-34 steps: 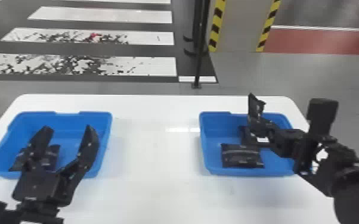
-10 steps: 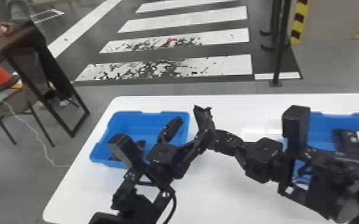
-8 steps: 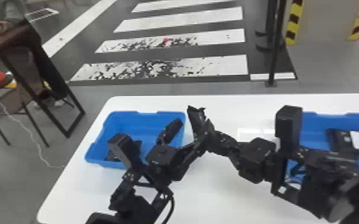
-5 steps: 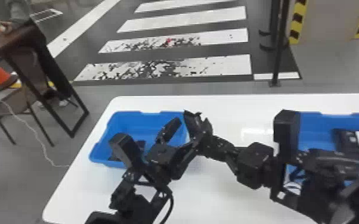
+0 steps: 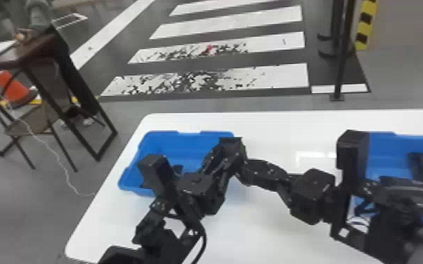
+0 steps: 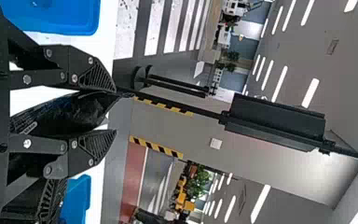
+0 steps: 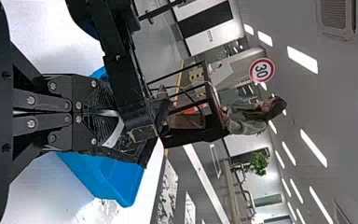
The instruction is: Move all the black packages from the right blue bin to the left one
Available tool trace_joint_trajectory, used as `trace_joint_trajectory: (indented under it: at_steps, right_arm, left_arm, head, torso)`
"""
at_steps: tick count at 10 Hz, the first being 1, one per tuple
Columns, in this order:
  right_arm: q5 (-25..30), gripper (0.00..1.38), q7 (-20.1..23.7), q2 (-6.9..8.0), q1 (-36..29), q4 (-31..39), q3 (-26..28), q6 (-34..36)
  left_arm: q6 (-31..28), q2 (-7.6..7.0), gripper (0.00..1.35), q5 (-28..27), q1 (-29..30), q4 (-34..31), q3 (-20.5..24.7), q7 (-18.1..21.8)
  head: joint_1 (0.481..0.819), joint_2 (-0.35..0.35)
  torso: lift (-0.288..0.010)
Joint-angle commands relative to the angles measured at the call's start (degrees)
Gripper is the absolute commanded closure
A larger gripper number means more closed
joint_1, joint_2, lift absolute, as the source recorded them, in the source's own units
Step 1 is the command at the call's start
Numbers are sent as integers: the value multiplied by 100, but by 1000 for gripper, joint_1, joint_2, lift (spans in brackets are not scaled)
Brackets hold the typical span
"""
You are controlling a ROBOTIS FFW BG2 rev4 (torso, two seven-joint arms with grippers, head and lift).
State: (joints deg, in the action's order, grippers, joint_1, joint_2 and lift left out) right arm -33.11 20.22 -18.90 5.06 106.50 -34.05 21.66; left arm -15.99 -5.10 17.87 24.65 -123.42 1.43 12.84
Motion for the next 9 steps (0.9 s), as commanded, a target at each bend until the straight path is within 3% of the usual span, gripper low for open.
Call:
trace_joint_trajectory:
  at_steps: [1, 3, 4, 5, 6, 7, 9]
  right_arm:
    - [-14, 1136, 0, 0, 0, -25, 1, -43]
    - [-185, 1082, 0, 0, 0, -222, 1, -226]
    - [-288, 880, 17, 0, 14, -335, 12, -395]
    - [-368, 527, 88, 0, -14, -447, 81, -563]
    - [-368, 300, 105, 9, -84, -461, 206, -620]
    - [-368, 185, 114, 9, -126, -433, 298, -648]
    - [-288, 125, 123, 0, -225, -349, 480, -648]
  left_arm:
    - [25, 1, 1220, 7, 24, -40, 5, -10]
    - [250, 1, 1220, 7, 24, -40, 17, -54]
    - [221, 1, 1220, 7, -33, -40, 39, -115]
    - [362, -8, 1220, -210, -159, 73, 142, -238]
    - [671, -8, 1220, -553, -468, 523, 325, -282]
    - [1093, -8, 1220, -907, -820, 1141, 519, -344]
    - [1951, -26, 1217, -1364, -1453, 2393, 736, -440]
  head:
    - [695, 327]
    - [695, 328]
    - [695, 328]
    - [695, 327]
    - [695, 327]
    - [695, 334]
    - [695, 350]
  torso:
    - [-140]
    - [-140]
    - [-140]
    - [-140]
    - [-140]
    - [-140]
    - [-140]
